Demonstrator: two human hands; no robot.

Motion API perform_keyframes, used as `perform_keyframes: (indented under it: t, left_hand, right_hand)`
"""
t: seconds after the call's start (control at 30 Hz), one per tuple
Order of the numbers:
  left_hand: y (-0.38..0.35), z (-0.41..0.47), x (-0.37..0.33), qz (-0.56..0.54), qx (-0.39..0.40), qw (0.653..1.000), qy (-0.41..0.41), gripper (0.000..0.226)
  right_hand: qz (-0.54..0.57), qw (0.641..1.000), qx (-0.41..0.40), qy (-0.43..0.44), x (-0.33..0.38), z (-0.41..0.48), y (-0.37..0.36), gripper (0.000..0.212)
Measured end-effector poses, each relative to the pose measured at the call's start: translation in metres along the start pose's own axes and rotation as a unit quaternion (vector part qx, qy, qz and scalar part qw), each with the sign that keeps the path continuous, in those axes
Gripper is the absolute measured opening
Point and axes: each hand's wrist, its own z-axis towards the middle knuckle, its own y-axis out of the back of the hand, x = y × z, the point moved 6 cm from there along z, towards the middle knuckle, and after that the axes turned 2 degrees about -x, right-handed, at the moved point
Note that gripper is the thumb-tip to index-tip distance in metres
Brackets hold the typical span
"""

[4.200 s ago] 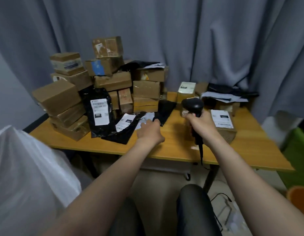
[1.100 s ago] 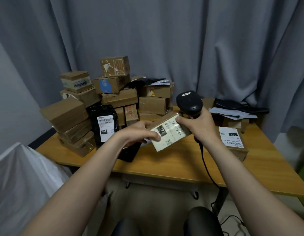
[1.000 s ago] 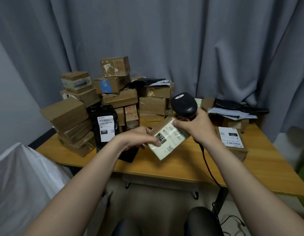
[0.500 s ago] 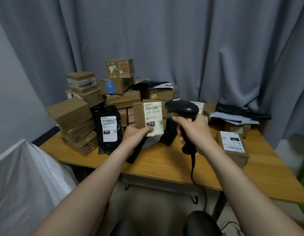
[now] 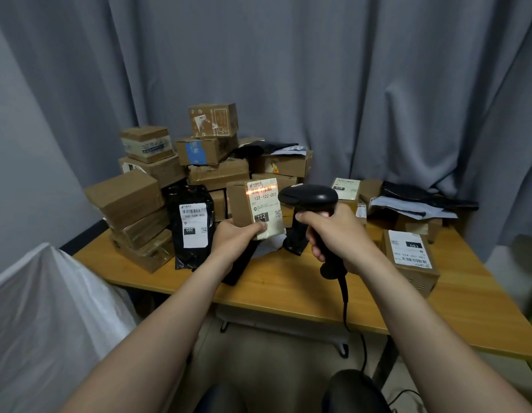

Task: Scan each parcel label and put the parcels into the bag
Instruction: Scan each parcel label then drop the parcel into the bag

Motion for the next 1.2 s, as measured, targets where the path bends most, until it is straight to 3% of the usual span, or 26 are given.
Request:
perform_keyframes:
  t: [0.57,0.87,1.0,1.2]
  left_hand:
    - [0.0,0.001,0.003,0.01,0.01,1.0,0.013,0.02]
    - [0.026,-0.007,0.007,0.054,-0.011,0.998,0.019,0.04]
    - [0.066,-0.022,0.01,0.128,-0.075,0.989,0.003,0.064]
    - [0.13,-0.056,0.022,0.206,-0.127,0.97,-0.022,0.08]
  right_hand:
    - [0.015,1.0,0.006,0.001,0.001,0.0,-0.001,0.026]
    - [0.002,1.0,-0.011,0.004,-0.006,0.008,-0.012,0.024]
    - [-0.006,1.0,-0.003,-0.004,-0.018,0.012,-0.035,0.018]
    - [-0.021,1.0,0.022,-0.007,-0.03,0.01,-0.082,0.015]
